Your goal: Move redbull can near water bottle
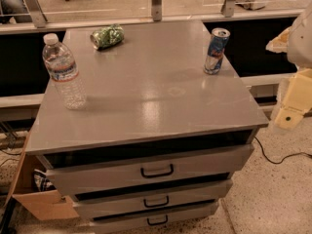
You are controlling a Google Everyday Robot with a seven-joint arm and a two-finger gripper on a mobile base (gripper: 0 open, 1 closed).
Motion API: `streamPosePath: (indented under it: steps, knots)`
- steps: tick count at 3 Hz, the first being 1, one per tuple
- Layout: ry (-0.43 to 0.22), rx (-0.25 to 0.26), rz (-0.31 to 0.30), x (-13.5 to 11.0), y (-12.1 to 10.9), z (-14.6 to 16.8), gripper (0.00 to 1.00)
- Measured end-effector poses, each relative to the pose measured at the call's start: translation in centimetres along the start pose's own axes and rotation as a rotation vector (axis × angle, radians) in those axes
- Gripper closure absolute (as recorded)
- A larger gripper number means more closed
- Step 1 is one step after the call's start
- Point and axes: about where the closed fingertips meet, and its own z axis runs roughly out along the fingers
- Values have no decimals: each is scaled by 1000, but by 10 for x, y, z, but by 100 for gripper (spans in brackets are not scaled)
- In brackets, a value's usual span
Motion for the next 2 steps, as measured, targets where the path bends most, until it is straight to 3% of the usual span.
streamPosePath:
  steps: [1,2]
  knots:
    - [0,0,0,0,0,0,0]
    - [-35,27,7,-1,-30,16,0]
